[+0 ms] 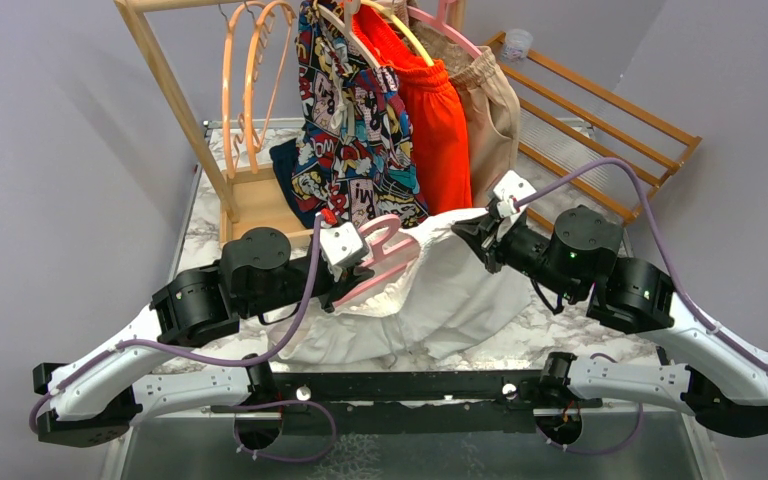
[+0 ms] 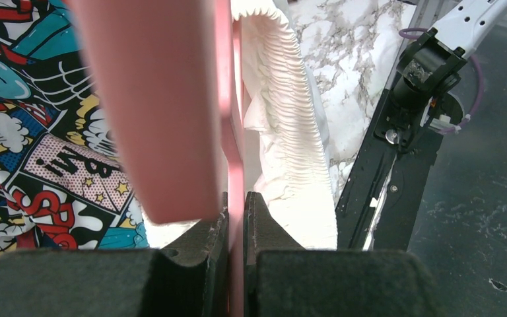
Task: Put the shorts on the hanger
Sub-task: Hang the shorts on the hanger.
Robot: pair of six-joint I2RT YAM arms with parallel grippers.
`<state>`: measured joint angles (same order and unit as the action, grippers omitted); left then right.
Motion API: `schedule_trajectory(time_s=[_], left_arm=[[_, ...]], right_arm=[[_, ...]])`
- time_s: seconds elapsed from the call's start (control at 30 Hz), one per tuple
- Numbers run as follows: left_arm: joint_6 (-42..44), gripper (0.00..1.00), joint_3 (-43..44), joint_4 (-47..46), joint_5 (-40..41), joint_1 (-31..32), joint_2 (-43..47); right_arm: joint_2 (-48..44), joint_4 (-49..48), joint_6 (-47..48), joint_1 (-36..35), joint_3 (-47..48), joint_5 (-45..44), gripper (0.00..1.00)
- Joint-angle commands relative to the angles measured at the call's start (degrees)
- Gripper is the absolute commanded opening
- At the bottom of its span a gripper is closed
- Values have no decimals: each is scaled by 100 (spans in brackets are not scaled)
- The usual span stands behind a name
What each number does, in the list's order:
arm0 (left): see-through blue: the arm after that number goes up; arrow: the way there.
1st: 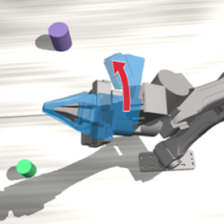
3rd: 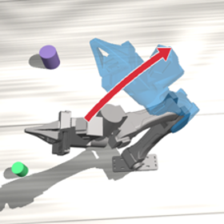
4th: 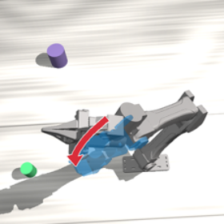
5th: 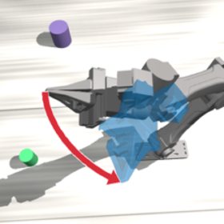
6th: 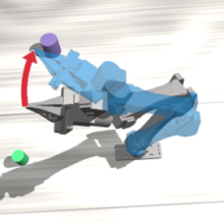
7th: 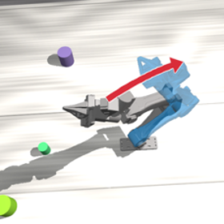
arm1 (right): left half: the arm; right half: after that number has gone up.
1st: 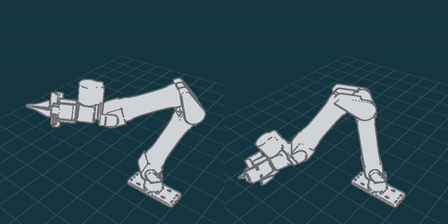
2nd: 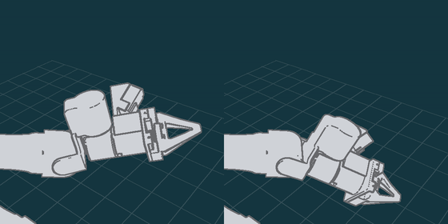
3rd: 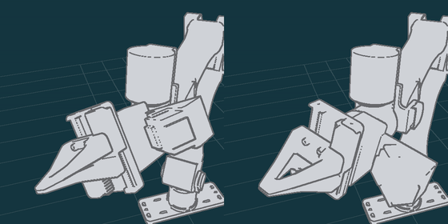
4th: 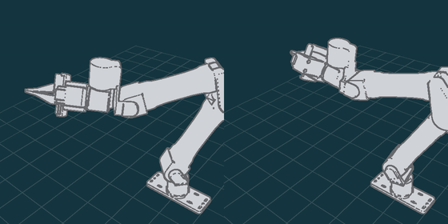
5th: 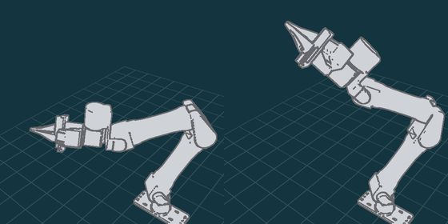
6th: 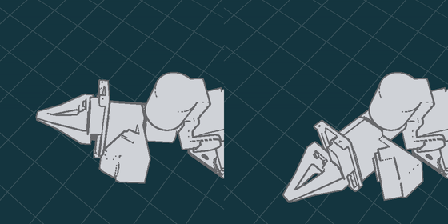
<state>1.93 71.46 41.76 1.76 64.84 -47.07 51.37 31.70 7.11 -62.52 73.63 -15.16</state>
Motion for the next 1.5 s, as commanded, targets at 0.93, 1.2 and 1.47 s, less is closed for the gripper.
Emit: schedule_trajectory(time_s=[0.93,1.2,1.47], left_arm=[[307,0,90,-61,-892,-6,-36],[414,0,61,-106,-1311,-8,-56],[549,0,237,-132,-2441,-9,-287]], right_arm=[[183,903,-92,-8,685,-465,17],[-297,494,43,-7,765,2124,62],[330,838,100,-10,1280,3725,63]])
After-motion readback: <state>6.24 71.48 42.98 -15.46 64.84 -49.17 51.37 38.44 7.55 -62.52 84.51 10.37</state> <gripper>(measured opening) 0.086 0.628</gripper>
